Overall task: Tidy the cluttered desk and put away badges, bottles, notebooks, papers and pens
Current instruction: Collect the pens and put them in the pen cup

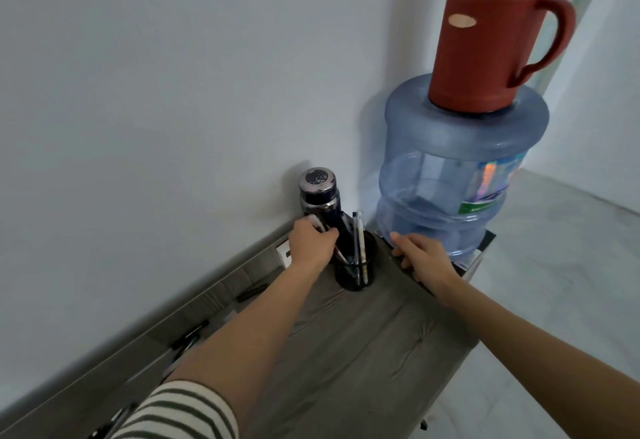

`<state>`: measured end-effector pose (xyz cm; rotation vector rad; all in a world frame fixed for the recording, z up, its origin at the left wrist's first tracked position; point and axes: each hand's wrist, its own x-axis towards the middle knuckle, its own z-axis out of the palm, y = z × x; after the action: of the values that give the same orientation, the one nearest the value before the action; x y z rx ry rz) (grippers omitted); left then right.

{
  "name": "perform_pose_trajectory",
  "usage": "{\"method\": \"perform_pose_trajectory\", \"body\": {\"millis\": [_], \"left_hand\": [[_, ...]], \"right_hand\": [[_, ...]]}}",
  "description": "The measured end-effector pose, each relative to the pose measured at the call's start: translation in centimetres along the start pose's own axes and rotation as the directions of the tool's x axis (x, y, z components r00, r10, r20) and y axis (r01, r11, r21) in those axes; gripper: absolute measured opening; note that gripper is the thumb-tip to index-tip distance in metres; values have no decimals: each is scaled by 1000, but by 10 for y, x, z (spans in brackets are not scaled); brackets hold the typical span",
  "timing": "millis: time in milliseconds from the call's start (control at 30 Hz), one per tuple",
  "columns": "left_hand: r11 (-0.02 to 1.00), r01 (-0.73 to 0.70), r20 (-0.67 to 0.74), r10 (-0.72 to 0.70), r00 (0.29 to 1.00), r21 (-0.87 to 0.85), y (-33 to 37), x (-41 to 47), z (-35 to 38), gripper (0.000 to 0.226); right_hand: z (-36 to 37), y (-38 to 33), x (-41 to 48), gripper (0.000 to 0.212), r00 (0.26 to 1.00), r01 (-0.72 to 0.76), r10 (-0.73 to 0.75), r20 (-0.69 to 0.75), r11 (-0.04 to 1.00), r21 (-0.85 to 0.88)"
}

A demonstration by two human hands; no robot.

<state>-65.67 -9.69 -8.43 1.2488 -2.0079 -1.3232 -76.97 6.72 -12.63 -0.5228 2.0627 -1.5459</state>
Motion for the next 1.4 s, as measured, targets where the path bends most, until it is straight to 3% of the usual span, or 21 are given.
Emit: {"method": "perform_pose_trajectory", "body": {"millis": [133,333,500,700,967,1233,1333,1400], "left_hand": [[999,35,57,-33,998,-30,-2,1,1,18],[991,79,16,-78,997,-109,-18,-1,-34,27],[995,98,-128,-100,987,-17,-58,-6,-108,27],[982,146,-204,-119,972,123,-120,-57,-217,13],[936,291,-368,-204,907,199,-232,-154,-378,8],[774,506,-473,-307,826,380,-342,-246,-480,22],[692,540,-488,-302,819,479,-365,-264,-497,25],[689,510,-448,-291,845,515,-381,-271,-507,28]], "right_hand": [[2,1,-3,28,997,77,-77,4,995,-60],[17,-10,-16,11,936,328,-348,-52,917,-229],[68,-29,-33,2,894,448,-432,118,855,-261],[162,-27,-64,9,829,540,-422,367,775,-327],[296,-21,-145,17,641,705,-382,665,636,-314],[400,-21,-227,21,489,808,-322,810,517,-282],[427,-18,-245,28,407,878,-324,854,397,-268],[449,-18,-259,35,339,918,-323,884,318,-236]]}}
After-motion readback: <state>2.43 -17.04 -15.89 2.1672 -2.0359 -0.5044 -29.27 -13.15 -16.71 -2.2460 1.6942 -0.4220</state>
